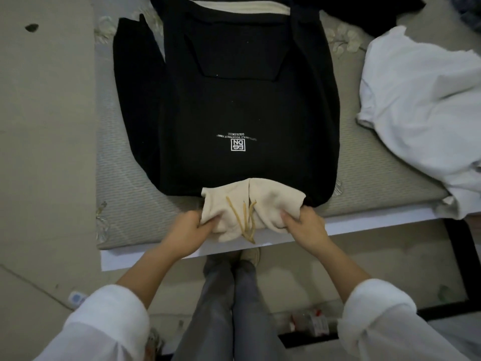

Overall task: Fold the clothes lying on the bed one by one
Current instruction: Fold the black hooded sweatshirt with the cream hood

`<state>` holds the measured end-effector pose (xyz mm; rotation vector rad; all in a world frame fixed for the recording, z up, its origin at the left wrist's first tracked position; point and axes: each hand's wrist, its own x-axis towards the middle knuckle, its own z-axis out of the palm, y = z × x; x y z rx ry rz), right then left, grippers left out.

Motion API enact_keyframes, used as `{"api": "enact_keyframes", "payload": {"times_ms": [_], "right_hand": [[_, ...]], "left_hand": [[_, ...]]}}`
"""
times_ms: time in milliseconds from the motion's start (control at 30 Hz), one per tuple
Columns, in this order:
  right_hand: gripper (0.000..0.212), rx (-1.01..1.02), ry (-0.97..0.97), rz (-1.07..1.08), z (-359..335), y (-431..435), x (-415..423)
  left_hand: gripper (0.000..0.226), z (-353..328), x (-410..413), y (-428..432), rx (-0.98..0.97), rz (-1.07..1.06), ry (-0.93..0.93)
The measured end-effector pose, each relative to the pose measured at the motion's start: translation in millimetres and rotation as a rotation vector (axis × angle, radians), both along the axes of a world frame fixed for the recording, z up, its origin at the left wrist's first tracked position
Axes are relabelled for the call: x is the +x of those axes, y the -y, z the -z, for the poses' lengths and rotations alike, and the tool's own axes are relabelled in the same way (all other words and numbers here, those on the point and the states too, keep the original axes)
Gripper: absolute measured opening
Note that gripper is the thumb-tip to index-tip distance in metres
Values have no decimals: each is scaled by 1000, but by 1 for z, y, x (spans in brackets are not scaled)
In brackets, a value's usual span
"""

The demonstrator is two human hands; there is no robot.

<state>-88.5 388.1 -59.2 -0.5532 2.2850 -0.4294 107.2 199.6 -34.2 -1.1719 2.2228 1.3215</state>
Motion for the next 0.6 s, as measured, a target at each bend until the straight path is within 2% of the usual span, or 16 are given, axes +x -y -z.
{"api": "enact_keyframes", "payload": {"times_ms": [100, 167, 300, 367, 533, 600], "right_hand": [[21, -159, 121, 141, -19, -12, -1], [28, -169, 230, 227, -30, -21, 1], [42, -71, 510, 271, -32, -42, 11], [34, -9, 613, 288, -27, -50, 15], [30, 179, 694, 205, -17, -50, 17], [24, 189, 781, 294, -23, -41, 14]], "left_hand": [[41, -11, 7, 2, 84, -20, 89], [44, -8, 18, 0, 184, 9, 210], [46, -1, 35, -11, 490, -4, 315], [51, 1, 37, -14, 595, -32, 341], [79, 8, 36, -11, 659, 115, 491], [71, -1, 28, -5, 711, 107, 484]]}}
